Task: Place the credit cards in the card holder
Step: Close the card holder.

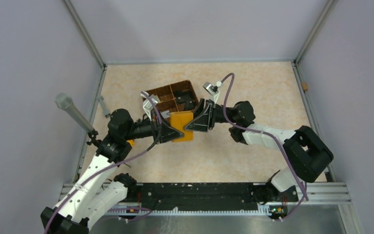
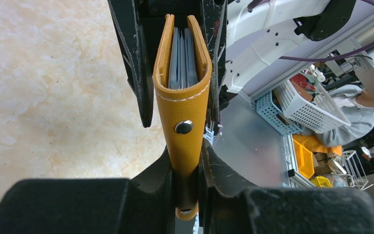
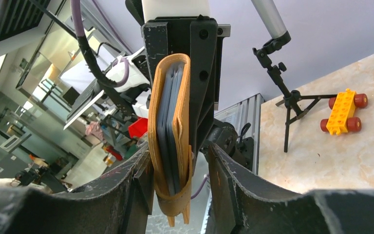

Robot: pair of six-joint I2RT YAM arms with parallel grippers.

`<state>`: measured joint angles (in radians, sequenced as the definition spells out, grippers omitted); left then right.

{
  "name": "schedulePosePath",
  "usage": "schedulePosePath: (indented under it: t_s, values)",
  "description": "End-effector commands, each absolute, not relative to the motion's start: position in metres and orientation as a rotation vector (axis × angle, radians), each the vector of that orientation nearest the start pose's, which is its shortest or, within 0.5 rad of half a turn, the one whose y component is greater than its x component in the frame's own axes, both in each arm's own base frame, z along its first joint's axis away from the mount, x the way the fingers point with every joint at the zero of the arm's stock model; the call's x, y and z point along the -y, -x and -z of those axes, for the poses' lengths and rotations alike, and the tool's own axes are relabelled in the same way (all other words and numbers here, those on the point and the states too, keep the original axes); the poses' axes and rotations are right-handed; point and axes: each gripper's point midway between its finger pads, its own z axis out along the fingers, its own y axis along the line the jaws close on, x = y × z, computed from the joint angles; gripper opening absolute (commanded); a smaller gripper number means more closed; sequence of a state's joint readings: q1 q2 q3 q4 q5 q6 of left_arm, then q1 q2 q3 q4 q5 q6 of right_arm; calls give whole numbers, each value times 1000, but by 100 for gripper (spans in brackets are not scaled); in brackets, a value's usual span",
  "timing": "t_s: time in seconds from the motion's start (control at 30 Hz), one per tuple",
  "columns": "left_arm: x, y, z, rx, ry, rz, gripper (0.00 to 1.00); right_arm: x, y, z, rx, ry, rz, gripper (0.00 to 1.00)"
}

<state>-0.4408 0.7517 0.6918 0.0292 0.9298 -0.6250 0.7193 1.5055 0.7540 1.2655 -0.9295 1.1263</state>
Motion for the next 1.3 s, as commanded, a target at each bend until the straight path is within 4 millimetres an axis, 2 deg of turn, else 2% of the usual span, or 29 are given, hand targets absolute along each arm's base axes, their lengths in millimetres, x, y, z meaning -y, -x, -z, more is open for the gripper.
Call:
schedulePosePath:
  t_s: [0.0, 0.3, 0.57, 0.7, 0.8, 0.87, 0.9, 0.93, 0.97, 1.0, 1.1, 1.13, 1.17, 1.27]
  values:
    - [241, -143, -307, -1658, -693, 1516, 0, -367, -162, -335, -1260, 814, -1995, 43]
    - [241, -143, -307, -1655, -688, 1511, 0, -369, -163, -331, -1269, 814, -1998, 39]
    - [241, -146, -308, -1661, -667, 1506, 0, -380, -169, -320, -1321, 804, -1961, 19]
    - [242, -145, -308, -1659, -673, 1515, 0, -391, -175, -310, -1359, 793, -1898, 0]
    - [242, -146, -310, -1653, -675, 1513, 0, -397, -185, -298, -1423, 744, -1841, 0]
    - [242, -147, -308, -1659, -677, 1510, 0, -396, -189, -299, -1422, 706, -1823, 0]
    - [242, -148, -307, -1666, -676, 1506, 1, -395, -190, -300, -1421, 695, -1819, 0]
    - [242, -148, -306, -1671, -676, 1501, 10, -395, -189, -301, -1416, 699, -1819, 0]
    - [242, -149, -305, -1679, -677, 1496, 24, -394, -188, -303, -1413, 708, -1822, 0]
    - [242, -149, -304, -1679, -681, 1493, 29, -394, -186, -304, -1406, 720, -1830, 0]
    - [242, -150, -304, -1677, -694, 1486, 32, -393, -180, -309, -1390, 741, -1859, 0]
    - [242, -150, -305, -1675, -700, 1484, 31, -393, -178, -309, -1389, 752, -1866, 0]
    - [243, -150, -305, -1674, -706, 1484, 26, -393, -178, -310, -1392, 759, -1869, 0]
    - [243, -151, -301, -1681, -713, 1480, 2, -394, -180, -309, -1412, 766, -1852, 0]
